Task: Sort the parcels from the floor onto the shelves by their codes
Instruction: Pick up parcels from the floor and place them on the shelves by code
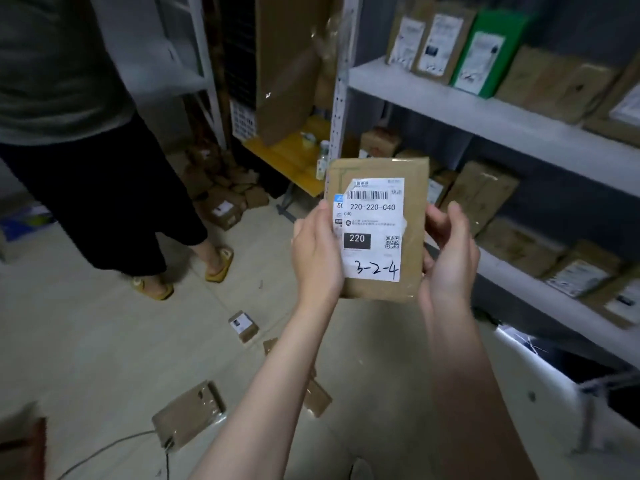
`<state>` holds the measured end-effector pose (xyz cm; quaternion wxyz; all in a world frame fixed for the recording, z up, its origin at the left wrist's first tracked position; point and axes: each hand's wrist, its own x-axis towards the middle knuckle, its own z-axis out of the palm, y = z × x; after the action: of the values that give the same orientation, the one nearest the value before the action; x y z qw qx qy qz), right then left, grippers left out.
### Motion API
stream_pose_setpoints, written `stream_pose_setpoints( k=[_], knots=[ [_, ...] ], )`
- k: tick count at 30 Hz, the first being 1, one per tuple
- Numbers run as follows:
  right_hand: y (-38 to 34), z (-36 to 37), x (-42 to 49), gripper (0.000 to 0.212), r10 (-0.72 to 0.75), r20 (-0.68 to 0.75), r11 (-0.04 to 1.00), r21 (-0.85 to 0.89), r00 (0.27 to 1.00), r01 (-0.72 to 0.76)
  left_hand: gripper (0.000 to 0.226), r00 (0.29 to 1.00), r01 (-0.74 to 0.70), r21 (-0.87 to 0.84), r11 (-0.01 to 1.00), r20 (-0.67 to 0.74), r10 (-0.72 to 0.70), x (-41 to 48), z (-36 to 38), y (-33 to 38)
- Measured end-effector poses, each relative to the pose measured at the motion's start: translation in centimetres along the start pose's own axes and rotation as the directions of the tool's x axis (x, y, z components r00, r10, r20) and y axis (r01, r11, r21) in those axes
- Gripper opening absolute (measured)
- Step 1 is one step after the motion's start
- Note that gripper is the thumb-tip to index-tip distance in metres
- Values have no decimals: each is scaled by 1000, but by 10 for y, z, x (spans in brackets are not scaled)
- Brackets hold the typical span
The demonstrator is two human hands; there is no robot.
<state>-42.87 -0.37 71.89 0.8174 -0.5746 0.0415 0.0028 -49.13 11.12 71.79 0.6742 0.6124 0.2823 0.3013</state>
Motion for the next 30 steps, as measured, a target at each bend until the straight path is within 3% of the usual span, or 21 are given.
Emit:
stream_pose_setpoints(
  k=[5,9,14,16,20,23,26,30],
  knots=[
    [-33,-12,-34,27,-73,75,997,-12,994,74,35,994,-50,-79,996,92,57,-18,-11,24],
    [-49,-24,-51,38,-143,118,985,113,983,129,33,966,-124,-148,981,209,153,-27,-6,59],
    [-73,-33,-67,55,-278,118,942,230,953,246,37,855,-280,-201,939,393,339,-36,-1,93],
    [-85,-33,-74,58,-339,105,922,237,935,308,37,816,-267,-241,933,458,353,-39,1,100],
    [-104,-37,-83,53,-443,83,883,216,893,417,58,740,-219,-291,931,573,353,-46,8,103],
    [-122,-44,-90,52,-495,46,854,214,868,475,62,642,-167,-344,924,674,367,-53,10,109],
    [-139,-54,-93,54,-517,-21,829,237,856,506,62,582,-176,-386,906,701,412,-59,16,116],
    [-151,-65,-94,52,-520,-75,824,218,851,523,65,563,-200,-420,885,690,454,-73,35,125]
  ],
)
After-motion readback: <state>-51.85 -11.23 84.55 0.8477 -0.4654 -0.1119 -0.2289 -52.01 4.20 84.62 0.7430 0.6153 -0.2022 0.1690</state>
